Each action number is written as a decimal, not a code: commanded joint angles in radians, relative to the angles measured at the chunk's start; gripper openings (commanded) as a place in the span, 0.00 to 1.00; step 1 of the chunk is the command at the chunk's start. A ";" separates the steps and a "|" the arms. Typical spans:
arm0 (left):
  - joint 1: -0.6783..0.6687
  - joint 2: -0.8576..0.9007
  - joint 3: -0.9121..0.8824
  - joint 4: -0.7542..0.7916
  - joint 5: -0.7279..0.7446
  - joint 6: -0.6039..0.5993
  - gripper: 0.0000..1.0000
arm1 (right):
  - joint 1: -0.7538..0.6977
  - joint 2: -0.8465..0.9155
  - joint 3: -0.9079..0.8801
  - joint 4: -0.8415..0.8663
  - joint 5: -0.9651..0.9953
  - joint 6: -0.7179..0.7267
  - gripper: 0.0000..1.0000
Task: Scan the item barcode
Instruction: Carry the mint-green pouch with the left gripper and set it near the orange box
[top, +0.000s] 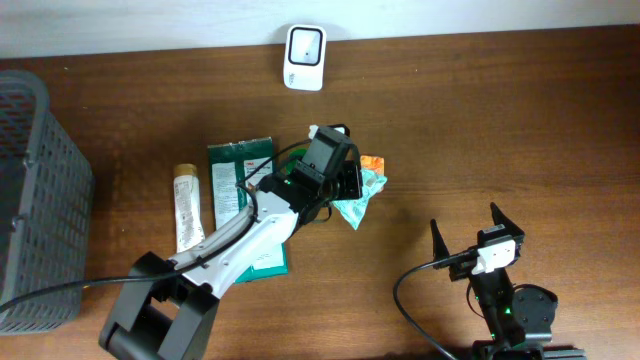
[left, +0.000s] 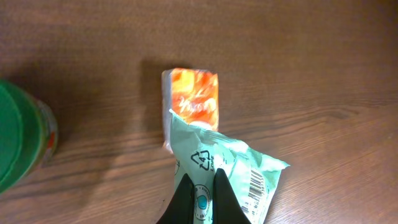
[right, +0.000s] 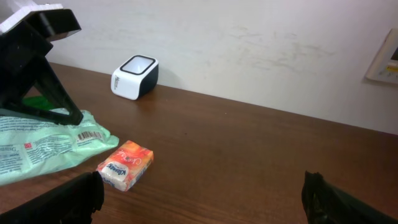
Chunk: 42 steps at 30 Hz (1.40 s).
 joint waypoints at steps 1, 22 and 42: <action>0.001 -0.004 -0.004 -0.015 -0.014 -0.013 0.00 | 0.006 -0.008 -0.005 -0.005 -0.009 0.004 0.98; 0.001 -0.006 -0.005 -0.033 0.076 0.005 0.12 | 0.006 -0.006 -0.005 -0.005 -0.009 0.004 0.98; 0.406 -0.325 0.126 -0.470 0.051 0.648 0.00 | 0.006 -0.006 -0.005 -0.005 -0.009 0.004 0.98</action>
